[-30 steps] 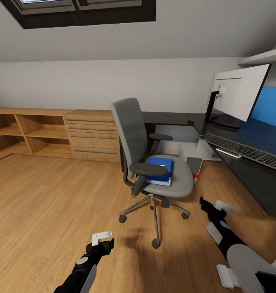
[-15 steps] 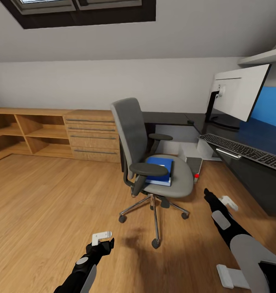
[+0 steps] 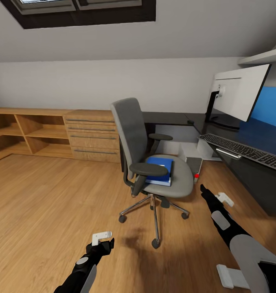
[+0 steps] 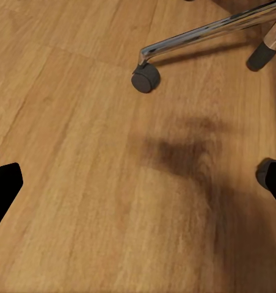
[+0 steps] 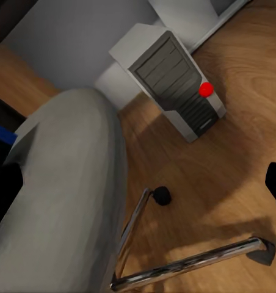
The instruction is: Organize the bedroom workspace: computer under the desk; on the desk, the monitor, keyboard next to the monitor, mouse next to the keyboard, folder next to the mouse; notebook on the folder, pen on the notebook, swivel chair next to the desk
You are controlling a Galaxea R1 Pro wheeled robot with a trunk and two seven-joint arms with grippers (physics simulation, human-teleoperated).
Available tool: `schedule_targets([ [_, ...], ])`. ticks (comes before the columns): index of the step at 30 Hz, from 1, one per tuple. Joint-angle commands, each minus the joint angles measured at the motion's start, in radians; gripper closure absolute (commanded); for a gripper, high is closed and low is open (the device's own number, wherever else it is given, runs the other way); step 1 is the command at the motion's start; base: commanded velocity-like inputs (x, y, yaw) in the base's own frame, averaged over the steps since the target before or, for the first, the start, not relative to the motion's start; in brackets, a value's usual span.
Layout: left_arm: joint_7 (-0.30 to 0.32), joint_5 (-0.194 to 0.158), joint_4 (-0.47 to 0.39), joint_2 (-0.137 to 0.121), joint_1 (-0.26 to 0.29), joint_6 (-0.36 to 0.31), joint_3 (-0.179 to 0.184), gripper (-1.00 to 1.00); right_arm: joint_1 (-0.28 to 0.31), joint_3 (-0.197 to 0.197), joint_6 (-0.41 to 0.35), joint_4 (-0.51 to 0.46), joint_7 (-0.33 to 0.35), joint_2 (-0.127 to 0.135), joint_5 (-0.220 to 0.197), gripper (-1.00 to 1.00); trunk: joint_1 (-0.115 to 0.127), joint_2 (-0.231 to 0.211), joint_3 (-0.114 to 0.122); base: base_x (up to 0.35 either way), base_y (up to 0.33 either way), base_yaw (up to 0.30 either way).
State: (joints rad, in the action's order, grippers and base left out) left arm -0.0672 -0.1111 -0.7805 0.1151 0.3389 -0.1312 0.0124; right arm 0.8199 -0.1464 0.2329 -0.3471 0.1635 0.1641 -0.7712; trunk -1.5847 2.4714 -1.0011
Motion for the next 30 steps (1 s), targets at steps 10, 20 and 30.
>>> schedule_targets([
  [10,-0.005,-0.010,-0.002,0.000,0.000,-0.005,0.001,-1.00,0.000,-0.002,0.006,0.003,0.027,-0.001,-0.012,-1.00,0.000,0.000,-0.001,0.164,0.000,0.000],
  [20,-0.005,-0.011,-0.002,-0.001,0.000,-0.005,0.000,-1.00,-0.001,-0.005,-0.001,0.024,0.025,0.009,-0.017,-1.00,0.000,0.000,-0.001,0.211,0.000,0.000],
  [30,-0.005,-0.010,-0.002,-0.002,0.000,-0.005,0.001,-1.00,-0.001,-0.008,-0.008,0.044,0.025,0.018,-0.025,-1.00,0.000,0.000,-0.001,0.105,0.000,0.000],
])
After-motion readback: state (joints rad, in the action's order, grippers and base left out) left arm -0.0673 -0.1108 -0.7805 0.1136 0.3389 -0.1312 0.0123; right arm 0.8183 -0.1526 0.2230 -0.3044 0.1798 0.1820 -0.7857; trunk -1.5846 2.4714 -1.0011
